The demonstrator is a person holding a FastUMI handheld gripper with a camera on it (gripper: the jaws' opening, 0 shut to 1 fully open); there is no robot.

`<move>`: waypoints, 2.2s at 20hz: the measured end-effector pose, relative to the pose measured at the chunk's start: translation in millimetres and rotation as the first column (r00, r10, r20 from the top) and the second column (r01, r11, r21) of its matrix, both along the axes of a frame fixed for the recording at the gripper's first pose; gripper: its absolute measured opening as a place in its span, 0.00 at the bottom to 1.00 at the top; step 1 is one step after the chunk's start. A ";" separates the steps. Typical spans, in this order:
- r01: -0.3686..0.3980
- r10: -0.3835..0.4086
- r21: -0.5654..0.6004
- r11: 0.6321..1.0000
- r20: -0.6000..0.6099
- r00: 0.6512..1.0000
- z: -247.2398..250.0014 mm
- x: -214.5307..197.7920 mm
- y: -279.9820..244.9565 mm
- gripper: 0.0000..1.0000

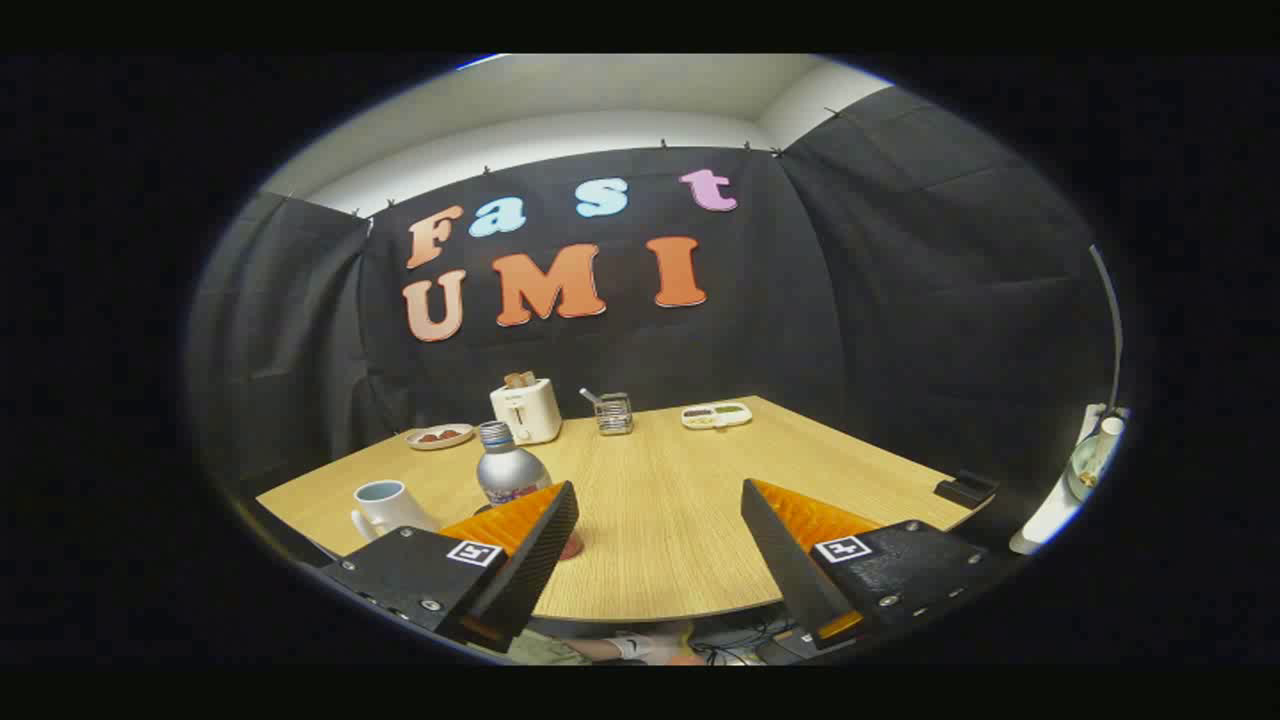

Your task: Take the bottle from table, then pour the juice into the cup, finally place the bottle on the coaster

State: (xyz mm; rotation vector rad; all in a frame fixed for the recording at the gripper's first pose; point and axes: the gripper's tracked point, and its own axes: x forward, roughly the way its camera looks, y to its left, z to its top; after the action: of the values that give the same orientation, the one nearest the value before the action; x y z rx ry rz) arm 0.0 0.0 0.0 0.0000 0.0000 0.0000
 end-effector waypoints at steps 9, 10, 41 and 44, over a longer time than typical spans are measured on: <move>-0.014 0.013 0.008 1.000 0.005 1.000 0.2 0.9 0.5 0.98; -0.009 0.009 0.004 1.000 0.004 1.000 0.3 1.9 -0.8 0.98; -0.166 0.160 -0.136 0.977 -0.050 0.986 -76.6 66.6 114.8 0.98; -0.142 0.137 -0.136 0.980 -0.047 0.989 -78.0 72.1 105.3 0.98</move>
State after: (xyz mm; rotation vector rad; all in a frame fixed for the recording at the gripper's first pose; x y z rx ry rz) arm 72.1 105.3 -78.0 -0.1398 0.0374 0.1408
